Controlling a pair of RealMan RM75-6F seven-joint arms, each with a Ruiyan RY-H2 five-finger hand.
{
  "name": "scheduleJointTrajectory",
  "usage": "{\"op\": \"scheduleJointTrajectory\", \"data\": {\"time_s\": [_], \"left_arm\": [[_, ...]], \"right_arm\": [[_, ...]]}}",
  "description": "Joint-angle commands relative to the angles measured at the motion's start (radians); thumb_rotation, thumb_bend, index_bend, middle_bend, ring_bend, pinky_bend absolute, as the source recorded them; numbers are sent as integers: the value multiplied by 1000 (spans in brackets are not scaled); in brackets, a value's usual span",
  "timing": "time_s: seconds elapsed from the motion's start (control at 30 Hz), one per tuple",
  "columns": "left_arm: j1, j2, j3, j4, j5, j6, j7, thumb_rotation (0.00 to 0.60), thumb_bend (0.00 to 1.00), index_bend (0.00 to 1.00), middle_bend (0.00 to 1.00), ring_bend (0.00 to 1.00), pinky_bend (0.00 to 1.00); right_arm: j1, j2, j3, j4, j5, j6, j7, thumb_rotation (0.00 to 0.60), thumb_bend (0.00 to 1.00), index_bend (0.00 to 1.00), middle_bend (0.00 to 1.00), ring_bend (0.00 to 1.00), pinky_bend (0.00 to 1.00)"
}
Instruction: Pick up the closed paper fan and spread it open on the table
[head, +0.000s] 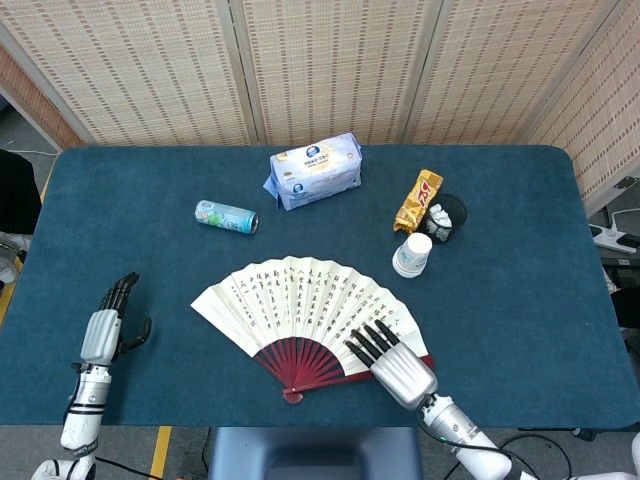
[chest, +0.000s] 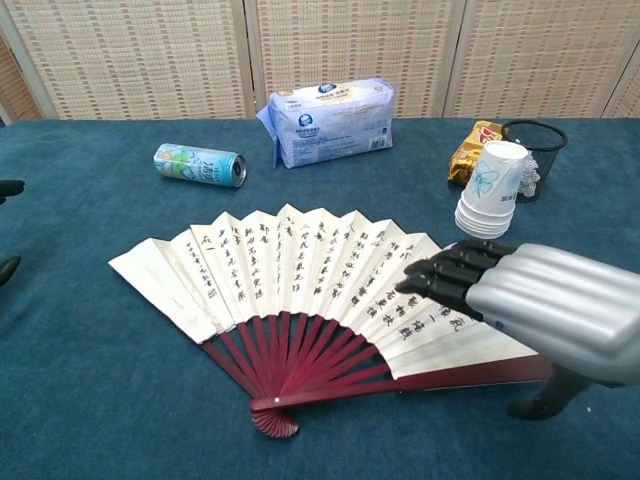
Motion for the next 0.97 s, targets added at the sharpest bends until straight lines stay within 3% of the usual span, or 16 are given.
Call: {"op": "scheduleJointTrajectory", "data": {"time_s": [0.03, 0.13, 0.17, 0.2, 0.33, 0.43, 0.53, 0.7, 0.97], "left_arm": [[2, 35, 12, -44, 15, 10, 9, 600, 438, 0, 0, 0, 84], [3, 49, 10, -66, 17, 24, 11, 600, 437, 0, 0, 0, 83], [7, 89, 10, -111, 26, 60, 14, 600, 436, 0, 0, 0, 83], [14, 138, 24, -165, 41, 76, 27, 600, 433, 0, 0, 0, 83], [52, 363, 68, -486, 66, 88, 167, 600, 415, 0, 0, 0, 84], [107, 526, 81, -753, 40, 115, 355, 600, 414, 0, 0, 0, 83], [137, 636, 108, -922, 49, 132, 530, 600, 414, 0, 0, 0, 79], [163, 686, 132, -1031, 69, 145, 719, 600, 414, 0, 0, 0, 73], [166, 656, 107, -1015, 101, 173, 881, 600, 415, 0, 0, 0, 70]], "right_arm": [[26, 58, 18, -73, 59, -58, -6, 600, 0, 0, 0, 0, 0], [22, 71, 26, -87, 53, -48, 14, 600, 0, 0, 0, 0, 0], [-12, 116, 52, -118, 17, 44, 69, 600, 0, 0, 0, 0, 0], [-45, 157, 42, -137, -25, 104, 109, 600, 0, 0, 0, 0, 0], [-158, 271, -6, -125, -126, 271, 212, 600, 0, 0, 0, 0, 0], [-282, 280, -23, -15, -220, 465, 360, 600, 0, 0, 0, 0, 0], [-385, 285, -28, 86, -207, 579, 435, 600, 0, 0, 0, 0, 0], [-455, 341, 2, 126, -119, 603, 527, 600, 0, 0, 0, 0, 0], [-470, 399, 47, 121, -87, 543, 607, 600, 0, 0, 0, 0, 0]]}}
